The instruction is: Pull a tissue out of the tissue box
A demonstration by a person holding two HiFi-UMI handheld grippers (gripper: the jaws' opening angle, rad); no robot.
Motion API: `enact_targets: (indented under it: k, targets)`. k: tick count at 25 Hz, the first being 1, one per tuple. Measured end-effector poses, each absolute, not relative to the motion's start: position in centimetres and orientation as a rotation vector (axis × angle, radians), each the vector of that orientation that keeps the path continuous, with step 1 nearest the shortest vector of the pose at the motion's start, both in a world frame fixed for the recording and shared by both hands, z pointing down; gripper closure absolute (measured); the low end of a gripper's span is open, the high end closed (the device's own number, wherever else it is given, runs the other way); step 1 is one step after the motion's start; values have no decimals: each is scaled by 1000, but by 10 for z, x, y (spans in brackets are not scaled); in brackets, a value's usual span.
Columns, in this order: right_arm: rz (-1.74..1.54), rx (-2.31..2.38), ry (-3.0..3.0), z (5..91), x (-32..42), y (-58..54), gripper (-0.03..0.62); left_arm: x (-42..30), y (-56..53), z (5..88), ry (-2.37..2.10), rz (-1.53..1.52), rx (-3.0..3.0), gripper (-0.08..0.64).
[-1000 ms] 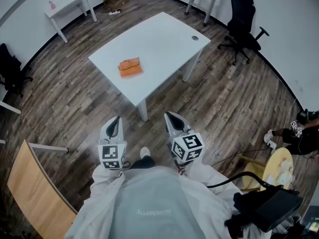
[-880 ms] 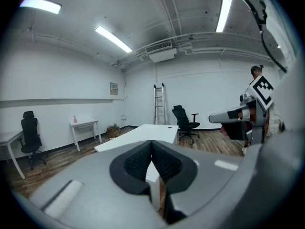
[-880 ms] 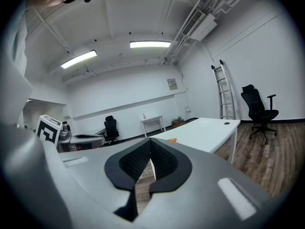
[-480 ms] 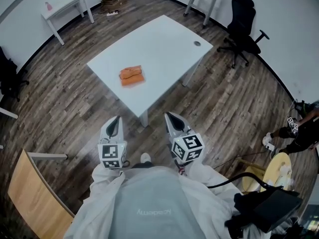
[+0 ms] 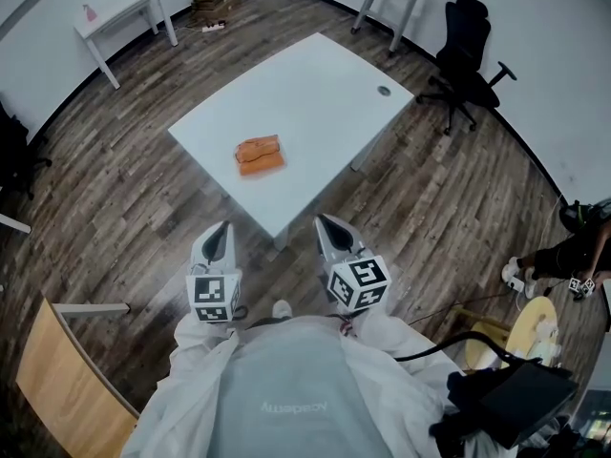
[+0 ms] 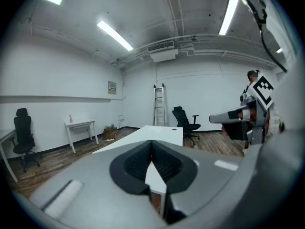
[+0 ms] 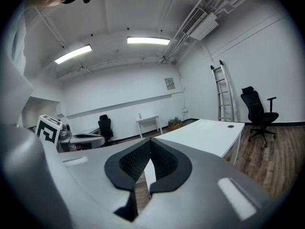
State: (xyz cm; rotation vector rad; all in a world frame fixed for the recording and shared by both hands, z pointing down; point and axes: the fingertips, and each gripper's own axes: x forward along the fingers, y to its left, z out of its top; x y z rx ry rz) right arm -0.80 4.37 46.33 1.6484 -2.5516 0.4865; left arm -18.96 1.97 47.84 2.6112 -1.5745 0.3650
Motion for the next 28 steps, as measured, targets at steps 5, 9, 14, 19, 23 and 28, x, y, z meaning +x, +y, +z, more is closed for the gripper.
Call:
enact_targets:
  k: [5, 9, 14, 19, 23, 28]
  targets:
    - [499, 1645, -2532, 466, -13, 39, 591, -197, 14, 483, -1571, 363, 2593, 560]
    - [502, 1641, -2526, 467, -15, 37, 591, -200, 13, 491, -1561, 377, 2572, 560]
    - [520, 1639, -2513, 472, -11, 30, 591, -196, 7, 494, -1555, 380, 2566, 560]
    - [529, 1616, -2521, 475, -12, 10, 591, -199, -9, 499, -1572, 398, 2540, 560]
    - [542, 1588, -2536, 478, -9, -10, 591, -195, -26, 499, -1591, 412, 2528, 560]
    - [550, 1536, -2561, 481, -11, -40, 591, -193, -48, 503, -1621, 435, 2494, 560]
